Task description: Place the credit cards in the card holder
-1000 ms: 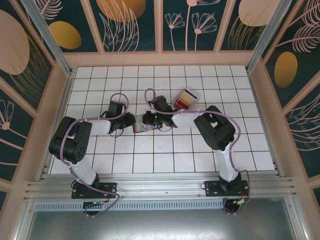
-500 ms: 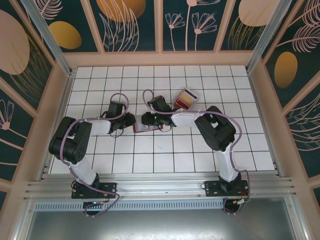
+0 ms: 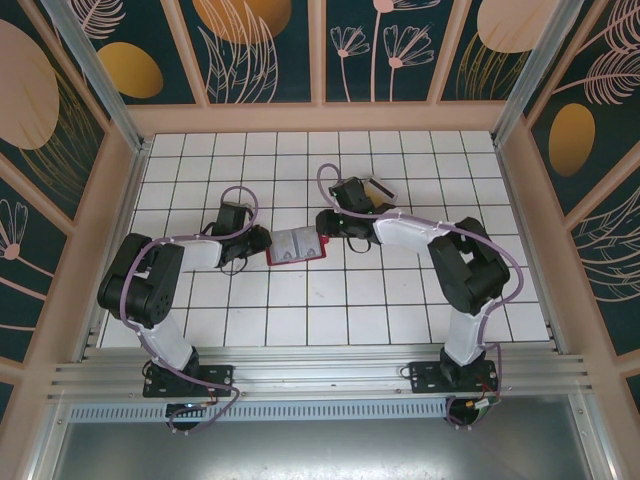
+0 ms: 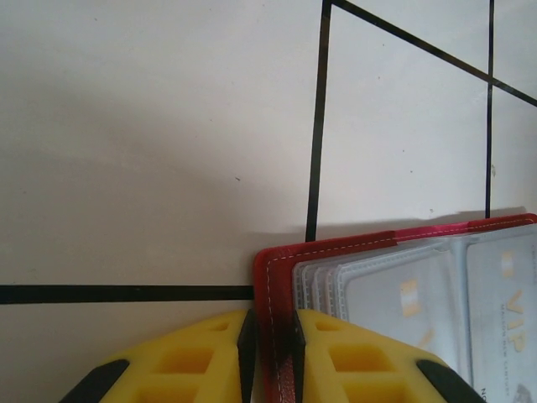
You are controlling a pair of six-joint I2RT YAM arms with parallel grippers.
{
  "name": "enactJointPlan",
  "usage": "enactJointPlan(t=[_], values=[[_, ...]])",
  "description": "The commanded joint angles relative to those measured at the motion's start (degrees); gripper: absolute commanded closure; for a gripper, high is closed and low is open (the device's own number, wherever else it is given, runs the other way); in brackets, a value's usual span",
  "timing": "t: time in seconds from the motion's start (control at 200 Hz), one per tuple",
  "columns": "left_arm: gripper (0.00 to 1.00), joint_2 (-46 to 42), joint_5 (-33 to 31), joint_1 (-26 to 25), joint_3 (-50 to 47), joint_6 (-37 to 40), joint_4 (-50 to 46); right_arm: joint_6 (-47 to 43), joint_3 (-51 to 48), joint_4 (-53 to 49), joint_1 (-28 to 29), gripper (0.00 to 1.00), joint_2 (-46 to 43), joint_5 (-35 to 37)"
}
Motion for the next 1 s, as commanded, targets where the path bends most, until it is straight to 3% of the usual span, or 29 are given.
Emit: enactJointPlan(t=[0.0,0.335,0.475,0.566,0.661,0.846,0.996], values=[[0.76,2.9,1.4,-1.4,0.0,0.9,-5.3,-2.6,-0.2,-1.8,0.5,0.59,1.5,1.5],[0.76,3.0,1.5,-1.4,0.1,0.6,-5.2,-4.0,3.6,-4.5,2.3,0.61,5.6,4.1],[0.76,3.0,1.3,-1.5,0.2,0.7,-5.4,-4.1,3.6,-4.2,1.7,0.73,5.7,5.5],[0.76,3.2,1.5,-1.5,0.1,0.7,-5.1,-4.7,3.8,-4.1,1.9,0.88,5.2,6.3],[0.76,3.5,1.7,-1.6,0.1,0.5,-4.7,-5.6,4.1,-4.3,2.4,0.94,4.2,8.5],[0.76,3.8,2.0,-2.4,0.3,-0.3,-3.5,-5.9,3.9,-3.6,2.6,0.95,1.5,7.1],[0.76,5.0,2.0,-4.1,1.8,-1.1,-3.1,-4.8,3.8,-2.8,2.8,0.95,-1.4,2.1]])
